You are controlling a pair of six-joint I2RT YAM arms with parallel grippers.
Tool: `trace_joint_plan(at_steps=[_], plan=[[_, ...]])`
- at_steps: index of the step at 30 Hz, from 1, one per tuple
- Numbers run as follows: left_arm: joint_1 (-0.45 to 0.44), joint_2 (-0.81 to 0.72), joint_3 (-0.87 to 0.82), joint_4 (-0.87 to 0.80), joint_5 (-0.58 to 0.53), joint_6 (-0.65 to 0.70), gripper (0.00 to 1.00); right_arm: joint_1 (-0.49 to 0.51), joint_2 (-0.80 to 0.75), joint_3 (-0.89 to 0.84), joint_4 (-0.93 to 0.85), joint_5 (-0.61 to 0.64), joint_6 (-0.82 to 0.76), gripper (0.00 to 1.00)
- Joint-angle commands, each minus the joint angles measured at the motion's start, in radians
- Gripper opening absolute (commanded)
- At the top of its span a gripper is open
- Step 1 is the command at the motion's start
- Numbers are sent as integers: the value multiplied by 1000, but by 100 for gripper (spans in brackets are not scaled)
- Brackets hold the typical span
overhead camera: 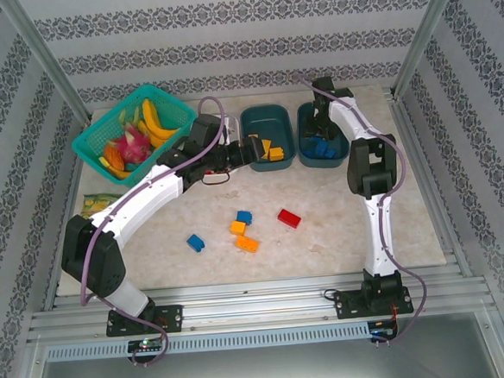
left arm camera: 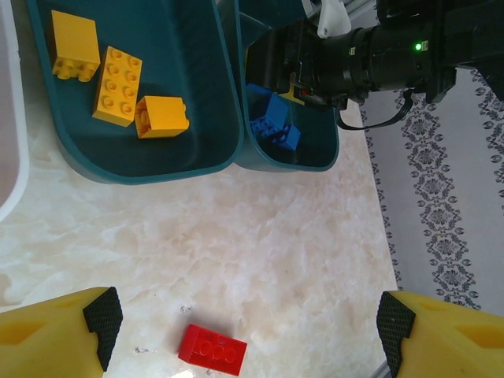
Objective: Sort the legos into containers by color
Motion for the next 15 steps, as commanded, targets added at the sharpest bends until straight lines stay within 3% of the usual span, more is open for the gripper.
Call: trace_joint_plan(at_steps=[1,4,8,11,15], plan=[[-6,-12,30,-70,-23,31,86,9,-40,51,-34,3,-16,61],[-9,-13,29,-119,-20,62,85,22,-101,57,-38,25,-14,67],[-26,4,63,-219,-10,152,84,53,-243,2,-21,70,5,69],[-57,34,87,-281,-13,185,84,86,-433,-193,95,86,35,68],[-97,102,110,-329,-29,51,81,154,-740,-544,258,78,84,68]])
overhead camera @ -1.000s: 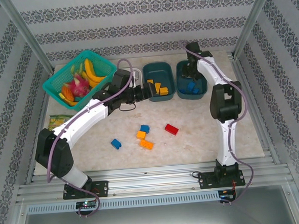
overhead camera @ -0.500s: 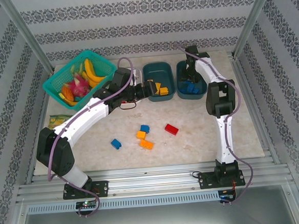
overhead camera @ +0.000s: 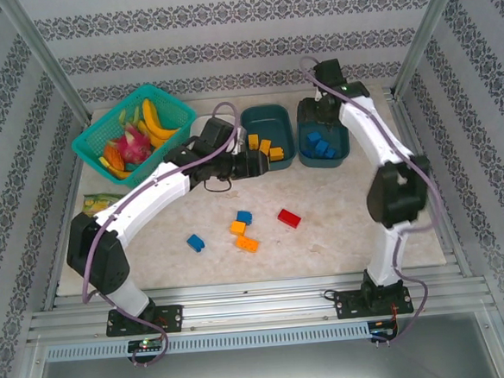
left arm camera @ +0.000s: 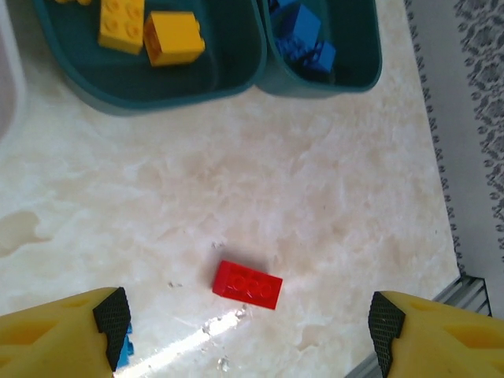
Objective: Sort the legos into containers by color
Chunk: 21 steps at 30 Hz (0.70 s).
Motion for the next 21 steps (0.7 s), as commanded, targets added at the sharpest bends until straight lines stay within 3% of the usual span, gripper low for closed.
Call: trace_joint_plan(at_steps=[1,6,10,17,21], plan=[[-41,65,24,-96,-22,-96,81,59,-225,-228,135,10,48,68],[-108,166,68,-97,-19,-376,79,175,-587,-596,174,-42,109,68],[-163,258,137,-155,-5,-564,78,267,-839,-773,126,-76,162,70],[-243,366,171,-182,-14,-914,78,436,-1098,-881,5,-94,232,71],[-270,429,241,-251,-58,-1039,78,467,-1169,-889,-49,-59,253,71]])
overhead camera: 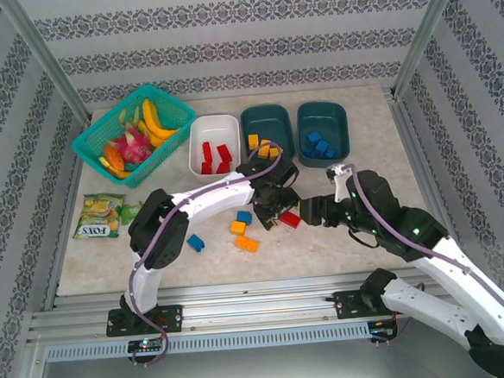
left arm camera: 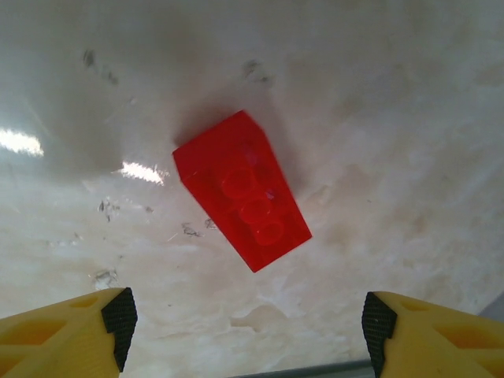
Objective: Sort the legos into containers by color
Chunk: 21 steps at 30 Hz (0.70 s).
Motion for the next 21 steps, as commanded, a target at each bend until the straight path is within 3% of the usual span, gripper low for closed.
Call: trace_joint_plan(at_steps=[1,13,21], plan=[[-24,41,65,-93,-51,-214,78,15,-39,-22,-71,27,40,71],[-49,196,176,-88,-124,-361,70,21,-126,-36,-119,23,50,71],[-46,230,206,-124,-154,-352,46,20,-165,-78,-91,-18,71,72]])
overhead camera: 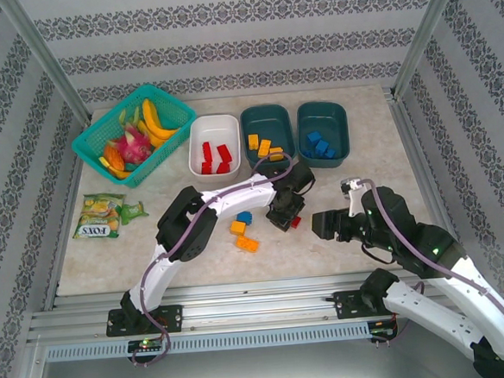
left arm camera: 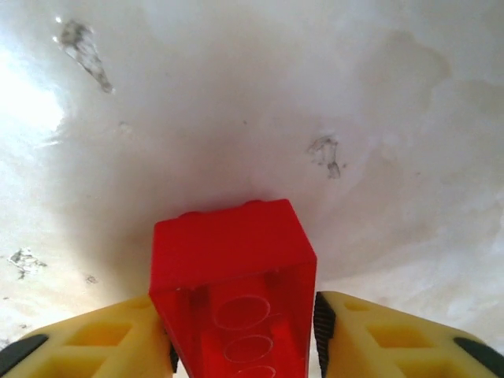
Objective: Sort the legos into containers by color
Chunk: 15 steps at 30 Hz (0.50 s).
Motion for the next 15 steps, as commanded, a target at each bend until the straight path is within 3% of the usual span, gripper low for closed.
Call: trace_joint_plan(at_steps=[1,8,15], plan=[[-9,17,18,-50,-44,-10,45,11,-19,-20,11,-17,28,72],[-1,-42,18,-87,-117,76,37,12,-5,-16,35,-19,28,71],[86,-244,-39,-138,-248,311,34,11,71,8,130,-88,-1,72]])
